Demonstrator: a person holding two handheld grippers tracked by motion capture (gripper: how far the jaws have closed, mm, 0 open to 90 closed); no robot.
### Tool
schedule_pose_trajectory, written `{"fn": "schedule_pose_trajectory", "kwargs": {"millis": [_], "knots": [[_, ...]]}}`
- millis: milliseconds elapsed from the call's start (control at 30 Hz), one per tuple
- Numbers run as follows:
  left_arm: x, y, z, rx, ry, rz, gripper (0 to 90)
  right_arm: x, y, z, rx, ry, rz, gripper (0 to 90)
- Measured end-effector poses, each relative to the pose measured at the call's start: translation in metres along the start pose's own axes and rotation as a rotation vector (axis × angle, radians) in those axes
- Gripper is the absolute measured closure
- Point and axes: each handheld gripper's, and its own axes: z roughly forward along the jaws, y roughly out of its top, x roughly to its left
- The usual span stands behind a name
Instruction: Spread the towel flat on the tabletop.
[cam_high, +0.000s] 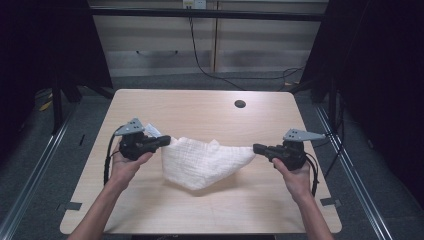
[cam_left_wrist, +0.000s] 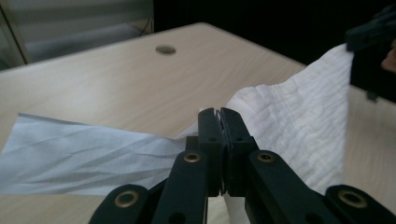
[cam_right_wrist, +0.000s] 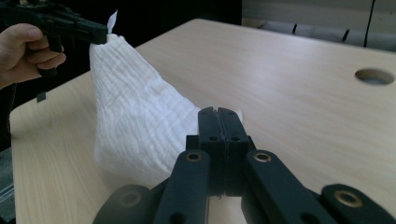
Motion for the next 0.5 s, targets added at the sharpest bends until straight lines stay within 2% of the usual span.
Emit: {"fn": "schedule_pose_trajectory", "kwargs": {"millis": [167,267,433,500], "knots": [[-0.001,0.018,-0.017,-0.054,0.023,0.02,88.3,0.006,0.027,-0.015,-0.067,-0.001,-0.04,89.7],[0.0,0.033,-0.024,-0.087,0.037,0.028,88.3,0.01,0.043,-0.018,-0.084,-0.001,-0.068,89.7],[0.0,0.066,-0.037,-0.18,0.056,0.024,88.3,0.011,0.075,-0.022,-0.114,-0.013,-0.098,89.7],[-0.002,0.077,-0.04,-0.222,0.051,0.023,88.3,0.011,0.085,-0.024,-0.123,-0.013,-0.101,89.7]]}}
